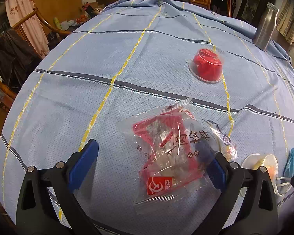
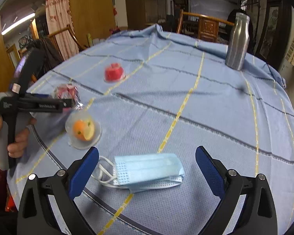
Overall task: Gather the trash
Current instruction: 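Grasp the snack wrapper with the left tool while the right tool grasps the blue mask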
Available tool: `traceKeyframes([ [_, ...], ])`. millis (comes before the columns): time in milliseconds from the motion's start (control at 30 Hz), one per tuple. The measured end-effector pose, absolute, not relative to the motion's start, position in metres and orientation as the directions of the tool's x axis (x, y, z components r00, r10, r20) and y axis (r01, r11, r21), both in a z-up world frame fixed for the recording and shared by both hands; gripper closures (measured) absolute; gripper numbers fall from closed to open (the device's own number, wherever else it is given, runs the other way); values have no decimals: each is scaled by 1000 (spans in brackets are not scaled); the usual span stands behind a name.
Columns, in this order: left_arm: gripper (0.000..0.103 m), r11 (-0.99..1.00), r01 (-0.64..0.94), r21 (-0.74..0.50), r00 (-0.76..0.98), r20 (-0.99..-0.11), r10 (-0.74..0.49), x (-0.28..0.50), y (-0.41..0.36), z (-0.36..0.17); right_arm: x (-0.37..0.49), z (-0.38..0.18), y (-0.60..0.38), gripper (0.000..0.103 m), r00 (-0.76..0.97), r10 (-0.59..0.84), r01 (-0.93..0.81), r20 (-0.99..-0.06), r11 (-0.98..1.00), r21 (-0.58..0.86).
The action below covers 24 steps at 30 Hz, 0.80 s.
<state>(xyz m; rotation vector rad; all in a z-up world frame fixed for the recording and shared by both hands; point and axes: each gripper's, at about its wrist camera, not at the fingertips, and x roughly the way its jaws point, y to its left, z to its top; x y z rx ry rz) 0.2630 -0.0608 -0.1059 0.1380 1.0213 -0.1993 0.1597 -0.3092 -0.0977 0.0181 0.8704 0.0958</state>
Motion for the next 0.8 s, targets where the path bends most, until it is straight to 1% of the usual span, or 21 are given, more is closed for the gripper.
traceKeyframes([
  [67,7,973,230,14,505,-857,-107,263,-60,-105,162,-102,-309,6,623,88,-75,-777,996,53],
  [133,7,971,236,-22,503,-852,-141,263,-56,-103,163,-104,-311,7,612,97,-73,-785,995,66],
  [167,7,968,247,-51,501,-848,-172,262,-54,-101,163,-104,-311,11,610,107,-77,-786,994,75],
  [200,7,964,257,-72,499,-844,-197,262,-53,-100,163,-106,-311,22,603,115,-81,-790,993,82],
  [267,7,960,266,-85,501,-839,-213,261,-53,-98,164,-109,-310,35,585,113,-83,-803,993,80],
  [300,7,959,270,-83,505,-836,-214,260,-54,-98,162,-107,-310,48,594,123,-89,-795,992,87],
  [333,7,958,276,-81,507,-834,-217,259,-55,-97,161,-105,-311,51,604,135,-95,-785,991,98],
  [367,7,956,281,-80,510,-832,-219,258,-56,-96,159,-102,-312,60,622,141,-95,-770,990,104],
  [400,7,956,283,-80,517,-827,-222,258,-56,-94,159,-99,-314,65,634,156,-96,-757,988,123],
  [433,9,956,282,-84,524,-821,-227,256,-55,-93,159,-97,-316,65,642,170,-94,-747,985,143],
  [467,20,955,282,-93,531,-814,-236,256,-54,-91,158,-95,-319,65,655,181,-91,-734,983,161],
  [500,27,951,288,-112,529,-810,-255,256,-52,-91,157,-92,-322,65,668,190,-88,-719,980,177],
  [533,41,945,297,-139,514,-811,-280,257,-51,-91,157,-91,-324,65,674,196,-86,-712,978,188],
  [567,50,941,301,-158,502,-812,-297,257,-49,-92,157,-90,-325,65,679,200,-82,-706,977,197],
  [600,53,940,298,-167,502,-810,-304,258,-48,-92,158,-89,-327,65,682,196,-73,-704,977,201],
  [633,61,938,300,-177,506,-803,-313,258,-47,-91,159,-89,-329,65,685,193,-66,-703,977,203],
  [700,62,930,314,-193,513,-789,-337,256,-47,-88,159,-88,-332,65,688,198,-57,-698,974,220],
  [800,62,929,331,-164,553,-764,-332,250,-51,-80,162,-90,-337,65,689,206,-42,-695,968,246],
])
